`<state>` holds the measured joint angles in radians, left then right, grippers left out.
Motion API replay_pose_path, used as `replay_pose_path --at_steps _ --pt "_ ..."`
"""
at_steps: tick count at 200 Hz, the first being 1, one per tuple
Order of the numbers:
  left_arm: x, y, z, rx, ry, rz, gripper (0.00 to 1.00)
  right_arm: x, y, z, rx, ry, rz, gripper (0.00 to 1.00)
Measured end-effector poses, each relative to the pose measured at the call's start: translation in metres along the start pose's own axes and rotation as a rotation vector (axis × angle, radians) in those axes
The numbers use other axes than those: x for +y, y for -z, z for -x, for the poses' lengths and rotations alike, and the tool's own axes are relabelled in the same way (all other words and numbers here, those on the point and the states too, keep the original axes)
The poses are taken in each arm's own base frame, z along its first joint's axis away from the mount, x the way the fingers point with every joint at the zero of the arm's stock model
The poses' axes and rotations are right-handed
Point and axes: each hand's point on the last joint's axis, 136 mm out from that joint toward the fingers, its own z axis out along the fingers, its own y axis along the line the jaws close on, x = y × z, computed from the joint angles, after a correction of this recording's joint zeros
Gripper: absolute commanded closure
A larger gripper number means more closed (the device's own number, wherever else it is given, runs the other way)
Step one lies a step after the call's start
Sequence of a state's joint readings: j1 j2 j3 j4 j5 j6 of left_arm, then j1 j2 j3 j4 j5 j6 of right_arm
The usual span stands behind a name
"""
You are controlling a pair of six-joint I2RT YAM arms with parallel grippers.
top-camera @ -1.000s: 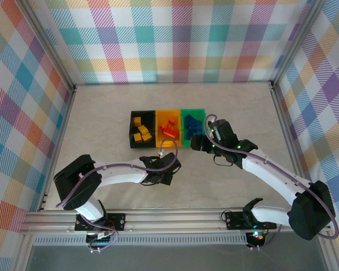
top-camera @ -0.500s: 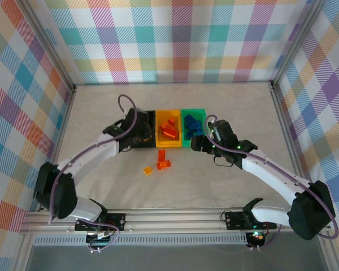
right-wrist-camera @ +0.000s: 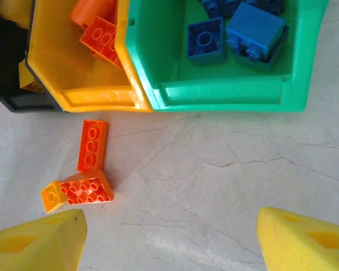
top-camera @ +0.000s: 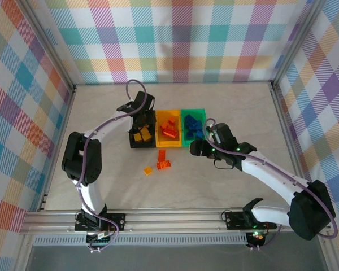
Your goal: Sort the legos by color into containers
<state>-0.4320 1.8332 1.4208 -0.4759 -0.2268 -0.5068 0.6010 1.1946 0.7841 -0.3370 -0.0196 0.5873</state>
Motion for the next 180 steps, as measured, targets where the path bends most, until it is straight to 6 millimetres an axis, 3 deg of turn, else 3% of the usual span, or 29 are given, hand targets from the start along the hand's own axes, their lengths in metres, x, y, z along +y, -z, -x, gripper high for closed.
replay_pose_path --at_steps 31,42,82,104,145,157,180 --pt "-0.008 0.009 0.005 -0.002 0.005 -0.043 0.16 0.018 -0.018 -0.022 0.074 0.056 0.024 0.20" --pt "-0.010 0.019 0.006 -0.010 0.014 -0.069 0.00 0.026 -0.028 -0.033 0.114 0.085 0.026 0.19" --pt "-0.009 0.090 -0.004 -0.072 0.041 -0.216 0.00 0.068 -0.062 -0.056 0.197 0.184 0.042 0.18" --pt "0.001 0.123 -0.023 -0.097 0.057 -0.288 0.00 0.089 -0.081 -0.060 0.210 0.225 0.043 0.17" --pt "0.039 0.131 -0.076 -0.059 0.089 -0.292 0.00 0.113 -0.116 -0.063 0.207 0.294 -0.025 0.08" --pt "0.045 0.132 -0.084 -0.055 0.098 -0.292 0.00 0.115 -0.125 -0.064 0.201 0.317 -0.058 0.00" --pt "0.050 0.134 -0.089 -0.057 0.108 -0.295 0.00 0.108 -0.134 -0.069 0.200 0.355 -0.130 0.00"
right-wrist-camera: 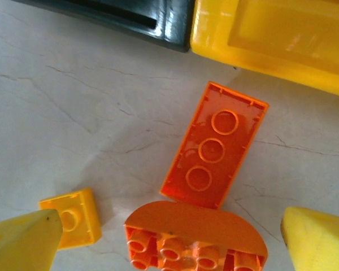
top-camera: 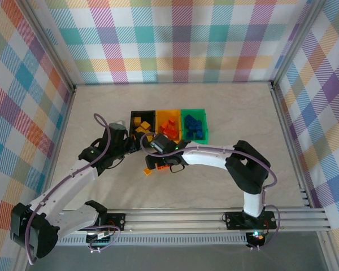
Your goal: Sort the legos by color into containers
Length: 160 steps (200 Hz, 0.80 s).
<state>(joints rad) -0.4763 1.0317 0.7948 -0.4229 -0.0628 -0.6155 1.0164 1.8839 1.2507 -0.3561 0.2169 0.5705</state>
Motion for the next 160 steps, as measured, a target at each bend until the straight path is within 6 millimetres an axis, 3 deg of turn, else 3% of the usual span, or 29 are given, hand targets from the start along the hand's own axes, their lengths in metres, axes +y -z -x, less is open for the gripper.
replay_pose_path --at_steps 29,124,160 --pt "0.002 -0.002 -0.003 0.004 0.007 0.001 0.00 -0.011 -0.006 -0.010 0.025 0.023 -0.077 0.02" --pt "0.014 -0.007 -0.013 0.023 0.024 0.027 0.00 -0.013 -0.017 -0.022 0.054 0.037 -0.089 0.34" --pt "0.017 -0.006 -0.015 0.023 0.028 0.027 0.00 -0.015 -0.003 -0.024 0.036 0.036 -0.069 0.36"
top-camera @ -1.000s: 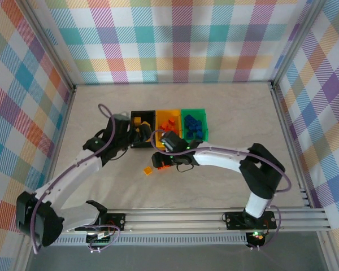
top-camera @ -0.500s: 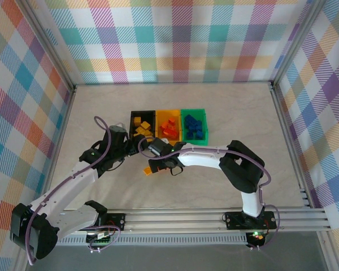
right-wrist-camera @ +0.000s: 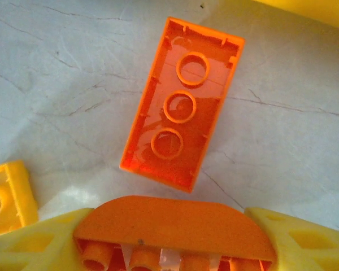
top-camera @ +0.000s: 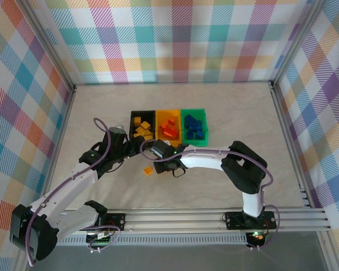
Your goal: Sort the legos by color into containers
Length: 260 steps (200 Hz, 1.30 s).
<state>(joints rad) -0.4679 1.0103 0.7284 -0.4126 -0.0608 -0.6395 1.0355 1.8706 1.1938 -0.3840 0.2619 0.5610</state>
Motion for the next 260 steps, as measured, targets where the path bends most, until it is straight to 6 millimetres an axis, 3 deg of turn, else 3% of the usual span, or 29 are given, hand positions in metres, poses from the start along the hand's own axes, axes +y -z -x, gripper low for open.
replay_pose_path --at_steps 42,79,106,131,161,182,226,260 --pt "0.006 0.004 -0.008 0.001 0.013 -0.011 0.00 -0.001 0.055 0.040 -0.128 -0.034 0.077 0.36" --pt "0.014 0.007 -0.020 0.012 0.029 -0.025 0.00 -0.031 0.089 0.113 -0.247 -0.131 0.093 0.34" --pt "0.017 0.005 -0.029 0.036 0.035 -0.030 0.00 -0.052 0.086 0.158 -0.284 -0.187 0.084 0.33" --pt "0.022 0.000 -0.040 0.072 0.044 -0.026 0.00 -0.064 0.059 0.184 -0.256 -0.206 0.054 0.31" --pt "0.024 -0.006 -0.049 0.112 0.048 -0.020 0.00 -0.066 0.026 0.192 -0.197 -0.199 0.024 0.17" --pt "0.023 -0.008 -0.051 0.127 0.049 -0.025 0.00 -0.070 0.019 0.192 -0.173 -0.198 0.009 0.11" --pt "0.017 -0.018 -0.060 0.166 0.020 -0.034 0.04 -0.067 0.041 0.200 -0.212 -0.198 0.036 0.10" --pt "0.001 -0.031 -0.081 0.234 -0.086 -0.016 0.06 -0.074 0.076 0.168 -0.242 -0.213 0.071 0.10"
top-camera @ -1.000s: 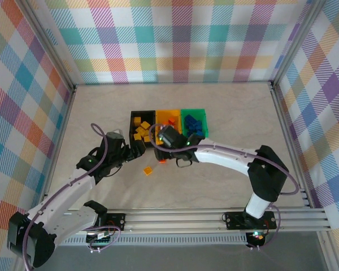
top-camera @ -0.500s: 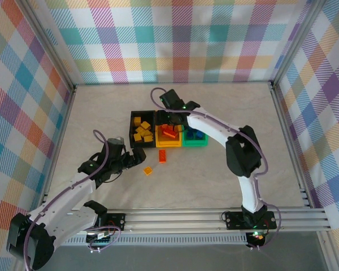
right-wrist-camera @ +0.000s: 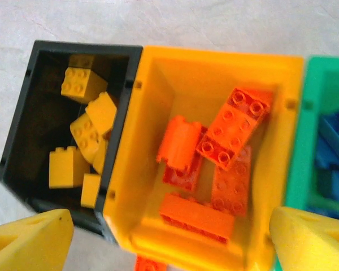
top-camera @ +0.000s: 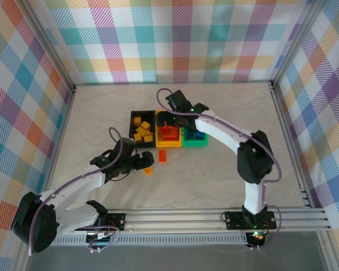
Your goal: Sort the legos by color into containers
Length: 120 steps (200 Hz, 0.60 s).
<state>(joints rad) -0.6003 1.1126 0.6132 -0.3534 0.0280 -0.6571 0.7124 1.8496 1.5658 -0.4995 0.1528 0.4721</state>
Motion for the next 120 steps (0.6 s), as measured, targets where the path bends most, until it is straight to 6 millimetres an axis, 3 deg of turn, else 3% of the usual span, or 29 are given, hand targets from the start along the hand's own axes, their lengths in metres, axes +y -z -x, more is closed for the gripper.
replay_pose_path --at_steps 35,85,120 --pt "-0.022 -0.020 -0.009 0.019 -0.119 0.037 0.05 -0.018 0.039 -0.033 -0.030 -0.037 0.030 0.09" --pt "-0.045 -0.061 -0.010 0.020 -0.209 0.089 0.09 -0.047 0.062 -0.082 -0.023 -0.077 0.026 0.09" --pt "-0.059 -0.081 0.000 -0.002 -0.262 0.142 0.15 -0.055 0.079 -0.090 -0.057 -0.094 0.032 0.08"
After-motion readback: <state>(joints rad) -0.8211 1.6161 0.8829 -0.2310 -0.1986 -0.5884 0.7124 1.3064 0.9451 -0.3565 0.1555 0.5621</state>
